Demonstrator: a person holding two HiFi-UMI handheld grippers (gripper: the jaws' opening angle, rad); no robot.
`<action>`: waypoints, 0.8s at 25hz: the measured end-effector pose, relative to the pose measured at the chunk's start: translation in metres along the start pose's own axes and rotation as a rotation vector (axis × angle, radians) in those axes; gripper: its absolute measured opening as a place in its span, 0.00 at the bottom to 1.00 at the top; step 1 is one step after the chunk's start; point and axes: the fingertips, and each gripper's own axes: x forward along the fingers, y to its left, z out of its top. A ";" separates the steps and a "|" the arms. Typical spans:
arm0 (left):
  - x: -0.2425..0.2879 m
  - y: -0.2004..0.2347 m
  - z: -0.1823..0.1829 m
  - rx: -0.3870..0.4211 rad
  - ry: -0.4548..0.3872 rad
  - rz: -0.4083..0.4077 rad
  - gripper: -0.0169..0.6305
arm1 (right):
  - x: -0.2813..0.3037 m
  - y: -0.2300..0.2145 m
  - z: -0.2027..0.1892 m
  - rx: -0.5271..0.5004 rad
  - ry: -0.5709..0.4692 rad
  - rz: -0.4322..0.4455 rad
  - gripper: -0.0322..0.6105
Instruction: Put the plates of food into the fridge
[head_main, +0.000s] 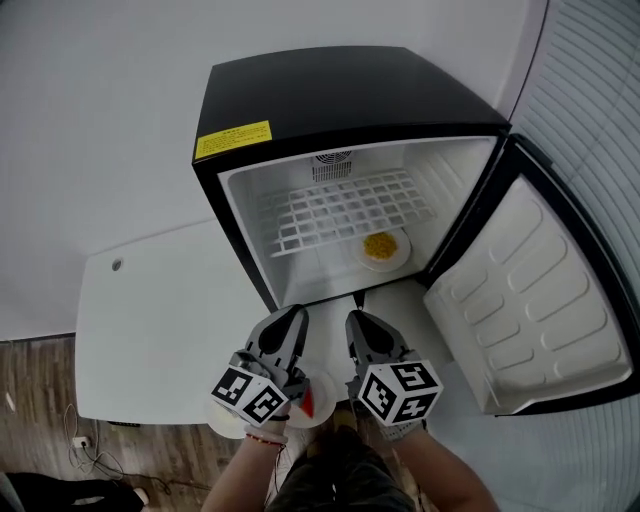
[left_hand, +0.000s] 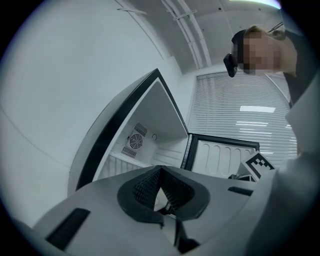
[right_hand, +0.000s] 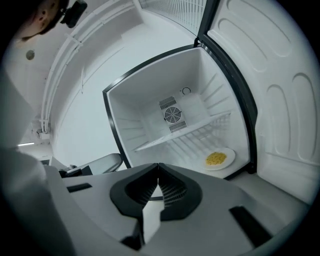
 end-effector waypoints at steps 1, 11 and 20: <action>-0.005 -0.001 0.001 0.005 0.000 0.000 0.04 | -0.005 0.006 0.000 -0.008 -0.001 0.010 0.06; -0.062 -0.015 0.011 0.094 0.005 0.003 0.04 | -0.044 0.049 -0.026 -0.061 0.029 0.070 0.06; -0.126 -0.014 0.007 0.130 0.015 0.056 0.04 | -0.080 0.067 -0.070 -0.082 0.072 0.099 0.06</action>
